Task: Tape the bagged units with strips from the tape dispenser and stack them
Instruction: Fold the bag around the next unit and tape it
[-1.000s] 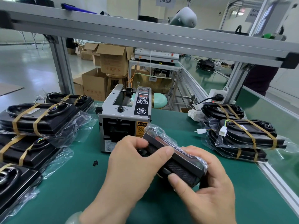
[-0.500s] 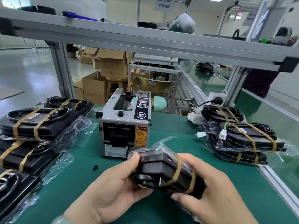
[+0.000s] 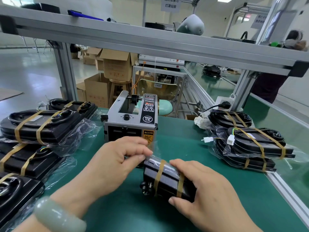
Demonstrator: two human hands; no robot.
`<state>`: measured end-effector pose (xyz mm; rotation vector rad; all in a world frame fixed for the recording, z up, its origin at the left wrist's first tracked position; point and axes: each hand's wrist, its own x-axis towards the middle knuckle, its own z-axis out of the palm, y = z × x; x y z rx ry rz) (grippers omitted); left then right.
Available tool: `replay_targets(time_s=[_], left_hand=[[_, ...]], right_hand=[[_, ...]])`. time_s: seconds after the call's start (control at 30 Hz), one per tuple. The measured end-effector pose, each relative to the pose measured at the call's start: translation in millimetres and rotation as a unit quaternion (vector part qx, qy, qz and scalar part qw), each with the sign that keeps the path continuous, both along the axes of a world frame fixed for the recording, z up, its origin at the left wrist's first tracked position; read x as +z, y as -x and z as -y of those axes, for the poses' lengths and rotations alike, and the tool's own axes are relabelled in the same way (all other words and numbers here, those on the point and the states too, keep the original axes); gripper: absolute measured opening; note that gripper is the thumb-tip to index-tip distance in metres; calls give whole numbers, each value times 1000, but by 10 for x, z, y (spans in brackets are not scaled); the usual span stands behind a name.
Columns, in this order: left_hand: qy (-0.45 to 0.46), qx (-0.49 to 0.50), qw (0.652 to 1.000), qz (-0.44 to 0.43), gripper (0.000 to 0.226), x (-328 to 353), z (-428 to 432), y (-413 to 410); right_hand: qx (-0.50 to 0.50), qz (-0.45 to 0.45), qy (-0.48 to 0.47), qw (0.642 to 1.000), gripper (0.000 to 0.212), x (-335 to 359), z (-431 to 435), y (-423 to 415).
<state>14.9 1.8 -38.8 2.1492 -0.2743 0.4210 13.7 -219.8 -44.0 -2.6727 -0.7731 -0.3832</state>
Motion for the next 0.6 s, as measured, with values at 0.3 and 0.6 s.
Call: replay_targets(time_s=[0.3,0.6], left_hand=[[-122,-29,977,-174,24,290,57,-264],[273,31,920,-279,15,109,79,-194]], right_hand=[[69,-32,76,994,92,40,-8,-18],[99,-69,131,984,95,102,-30,-105]])
